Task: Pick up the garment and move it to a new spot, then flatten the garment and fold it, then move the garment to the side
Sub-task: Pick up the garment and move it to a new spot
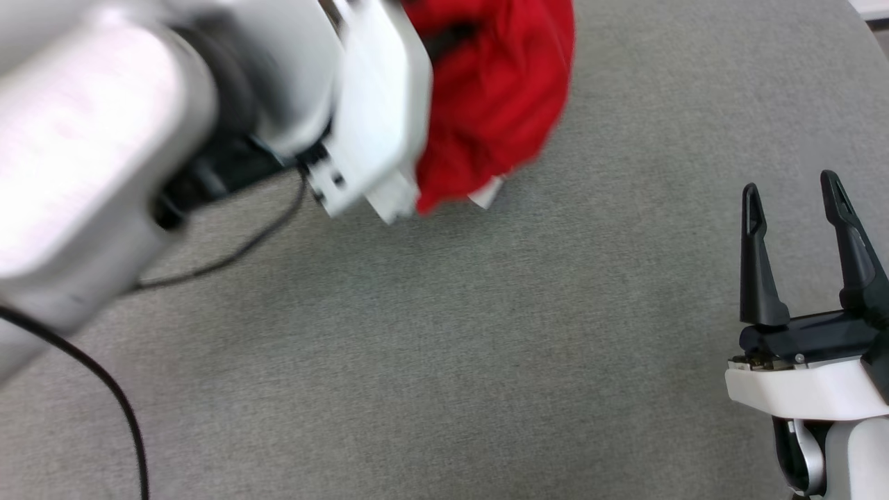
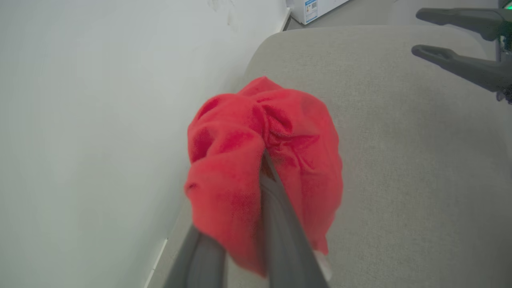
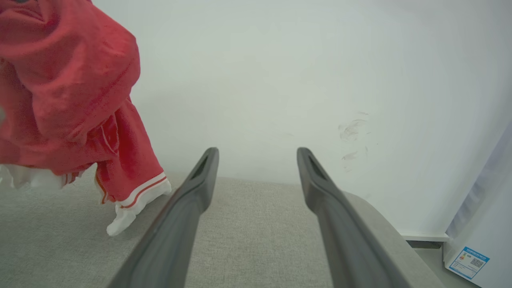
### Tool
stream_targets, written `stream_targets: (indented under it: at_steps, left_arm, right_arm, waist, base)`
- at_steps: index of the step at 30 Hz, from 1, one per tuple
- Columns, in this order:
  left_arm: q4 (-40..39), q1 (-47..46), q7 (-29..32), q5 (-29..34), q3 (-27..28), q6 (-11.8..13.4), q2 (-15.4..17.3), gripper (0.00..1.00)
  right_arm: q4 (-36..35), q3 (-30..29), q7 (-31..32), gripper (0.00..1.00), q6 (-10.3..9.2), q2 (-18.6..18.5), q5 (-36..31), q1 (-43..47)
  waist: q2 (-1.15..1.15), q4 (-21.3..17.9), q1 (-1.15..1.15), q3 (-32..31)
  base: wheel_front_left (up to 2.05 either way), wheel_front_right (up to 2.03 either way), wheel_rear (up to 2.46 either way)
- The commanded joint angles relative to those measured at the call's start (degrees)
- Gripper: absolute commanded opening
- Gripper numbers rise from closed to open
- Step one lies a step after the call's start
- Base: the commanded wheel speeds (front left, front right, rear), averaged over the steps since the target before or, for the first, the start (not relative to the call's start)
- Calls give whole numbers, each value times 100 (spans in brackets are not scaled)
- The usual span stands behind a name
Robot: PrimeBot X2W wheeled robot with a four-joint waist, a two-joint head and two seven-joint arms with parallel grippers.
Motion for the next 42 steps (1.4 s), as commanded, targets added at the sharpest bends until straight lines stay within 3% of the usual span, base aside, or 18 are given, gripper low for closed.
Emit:
stream_targets:
  at_steps: [1,13,20,25,26,27,32,35,36,37,38,39,42]
  left_arm:
    - [2,252,-89,15,-193,2,-68,0]
    - [691,1941,-732,140,-1301,2,-623,0]
    - [868,3159,-430,508,-1368,1,-1161,0]
    - [938,3430,-468,737,-1367,1,-1309,0]
    - [992,3362,-623,789,-1368,2,-1324,31]
    - [1018,3304,-782,861,-1363,2,-1342,100]
    - [1145,3172,-1770,1009,-1176,37,-1447,100]
    - [1139,3210,-2017,1025,-1071,106,-1461,100]
    - [1090,3251,-2346,1083,-855,314,-1463,100]
    - [1090,3251,-2346,1083,-855,314,-1463,100]
    - [1067,3329,-2681,1152,-682,538,-1440,100]
    - [1067,3329,-2681,1152,-682,538,-1440,100]
    - [1066,3498,-3212,1238,-382,960,-1382,100]
  right_arm:
    - [20,-2,-12,100,-4,19,71,-6]
    - [132,-64,-12,100,-4,18,89,10]
    - [223,-36,-12,100,-4,17,54,18]
    - [283,-40,-12,100,-4,17,6,86]
    - [295,-43,-12,100,-4,16,6,111]
    - [311,-42,-12,100,-4,17,-9,130]
    - [349,-56,-12,100,-4,16,-79,312]
    - [367,-83,-12,100,-4,16,-127,379]
    - [373,-108,-12,100,-4,16,-158,430]
    - [373,-108,-12,100,-4,16,-158,430]
    - [376,-121,-12,100,-4,15,-180,461]
    - [376,-121,-12,100,-4,15,-180,461]
    - [391,-122,-12,100,-4,16,-215,538]
  waist:
    - [0,-122,1,63]
    - [0,-253,1,234]
    - [0,-197,1,209]
    - [0,-133,1,88]
    - [0,-114,1,46]
    - [0,-94,1,-6]
    - [0,67,1,-314]
    - [0,154,1,-437]
    - [0,241,1,-552]
    - [0,241,1,-552]
    - [0,329,1,-653]
    - [0,329,1,-653]
    - [0,452,1,-791]
  base:
    - [0,0,0]
    - [0,0,0]
    - [0,0,0]
    - [0,0,0]
    - [0,0,0]
    - [0,0,0]
    - [0,0,0]
    - [0,0,0]
    - [0,0,0]
    - [0,0,0]
    - [0,0,0]
    - [0,0,0]
    - [0,0,0]
